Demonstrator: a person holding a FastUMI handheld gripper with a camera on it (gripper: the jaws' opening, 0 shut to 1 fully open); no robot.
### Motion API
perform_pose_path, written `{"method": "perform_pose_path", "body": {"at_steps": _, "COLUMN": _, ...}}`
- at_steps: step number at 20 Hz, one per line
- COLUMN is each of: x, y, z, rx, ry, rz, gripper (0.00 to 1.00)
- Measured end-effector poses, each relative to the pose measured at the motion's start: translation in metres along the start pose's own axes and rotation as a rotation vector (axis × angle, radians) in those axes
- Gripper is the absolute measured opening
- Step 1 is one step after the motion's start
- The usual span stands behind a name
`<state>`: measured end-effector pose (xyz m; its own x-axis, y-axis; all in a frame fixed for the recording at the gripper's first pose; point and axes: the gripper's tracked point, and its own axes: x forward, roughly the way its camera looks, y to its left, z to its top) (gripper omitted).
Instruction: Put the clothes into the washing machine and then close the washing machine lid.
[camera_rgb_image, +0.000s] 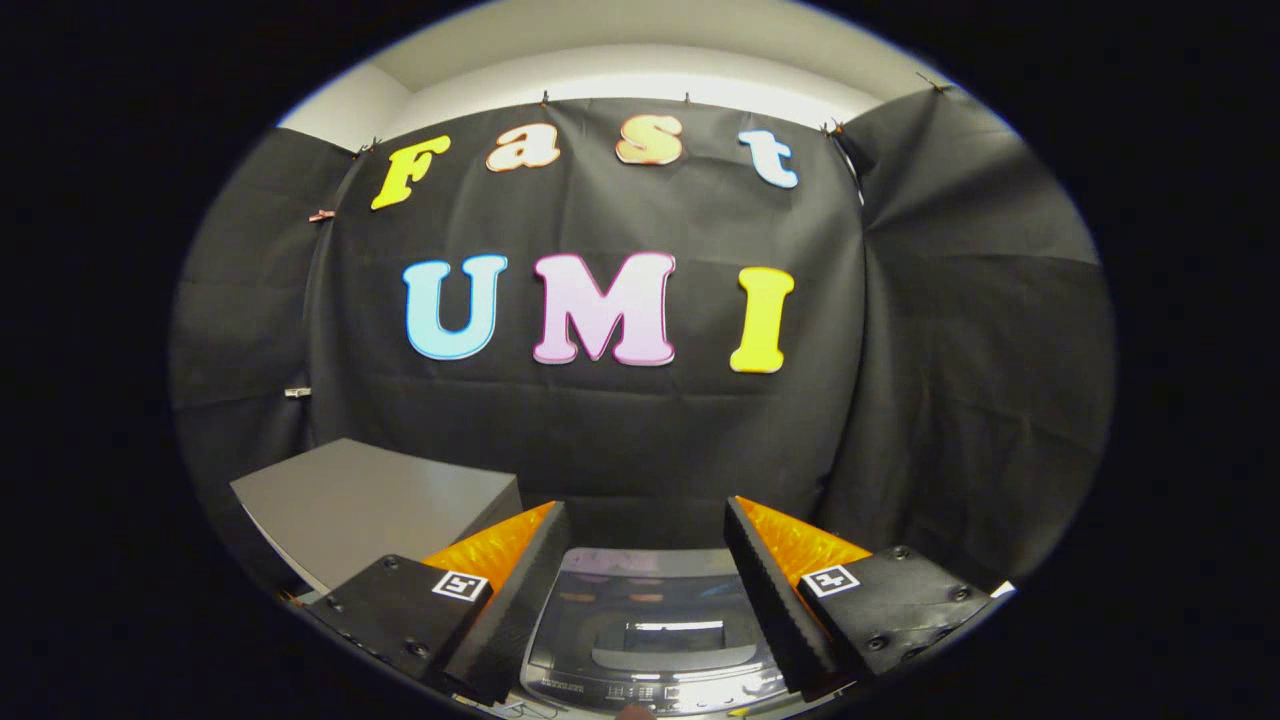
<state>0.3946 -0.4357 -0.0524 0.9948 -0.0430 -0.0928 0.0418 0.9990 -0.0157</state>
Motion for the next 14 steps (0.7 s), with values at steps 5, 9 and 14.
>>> {"method": "perform_pose_path", "body": {"at_steps": 5, "x": 0.002, "y": 0.002, "z": 0.024, "rx": 0.033, "ry": -0.093, "rz": -0.018, "gripper": 0.98}}
{"method": "perform_pose_path", "body": {"at_steps": 9, "x": 0.001, "y": 0.0, "z": 0.036, "rx": 0.048, "ry": -0.156, "rz": -0.02, "gripper": 0.97}}
{"method": "perform_pose_path", "body": {"at_steps": 14, "x": 0.004, "y": -0.01, "z": 0.04, "rx": 0.069, "ry": -0.164, "rz": -0.062, "gripper": 0.97}}
